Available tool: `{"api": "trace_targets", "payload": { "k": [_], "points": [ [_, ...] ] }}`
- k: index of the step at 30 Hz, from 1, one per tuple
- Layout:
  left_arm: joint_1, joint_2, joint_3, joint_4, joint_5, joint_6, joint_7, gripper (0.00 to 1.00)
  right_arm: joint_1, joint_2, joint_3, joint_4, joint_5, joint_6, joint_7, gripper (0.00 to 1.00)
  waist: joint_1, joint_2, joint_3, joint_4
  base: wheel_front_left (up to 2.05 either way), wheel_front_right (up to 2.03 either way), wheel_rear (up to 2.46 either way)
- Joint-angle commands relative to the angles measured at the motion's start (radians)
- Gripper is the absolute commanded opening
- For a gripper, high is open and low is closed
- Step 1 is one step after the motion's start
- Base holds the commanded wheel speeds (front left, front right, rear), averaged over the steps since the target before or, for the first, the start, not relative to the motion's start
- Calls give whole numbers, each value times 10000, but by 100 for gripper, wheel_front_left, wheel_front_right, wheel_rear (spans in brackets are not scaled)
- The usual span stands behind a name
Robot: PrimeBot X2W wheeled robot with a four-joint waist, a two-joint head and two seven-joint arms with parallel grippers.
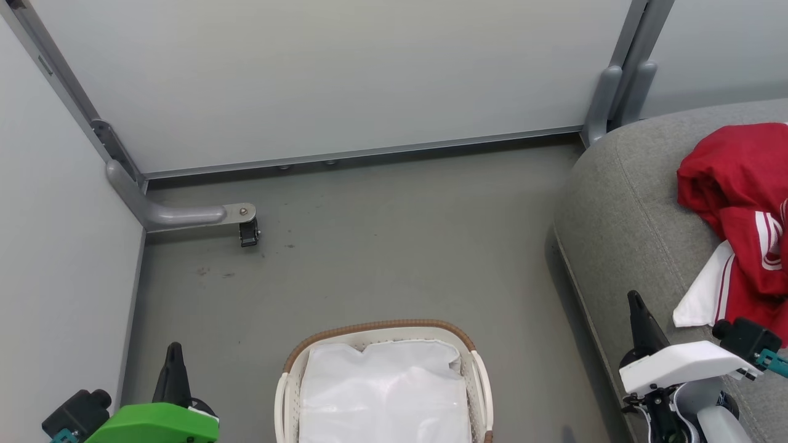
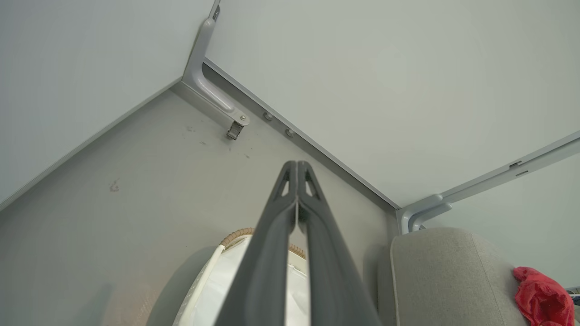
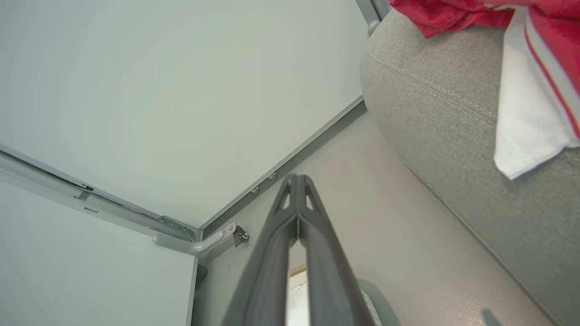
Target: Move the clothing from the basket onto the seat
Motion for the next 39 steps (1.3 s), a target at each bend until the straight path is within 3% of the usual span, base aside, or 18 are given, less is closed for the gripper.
{"api": "trace_targets", "payload": {
  "k": [1, 39],
  "points": [
    [-323, 53, 44, -157, -332, -28, 69, 0, -20, -70, -50, -197, 337, -4, 93, 0, 1, 0, -4, 4, 0, 0, 0],
    [-716, 80, 325, -595, -4535, -167, 1196, 0, 138, -104, -333, -838, 4589, -7, 1211, 0, 1, 0, -135, 119, 0, 0, 0]
  ]
}}
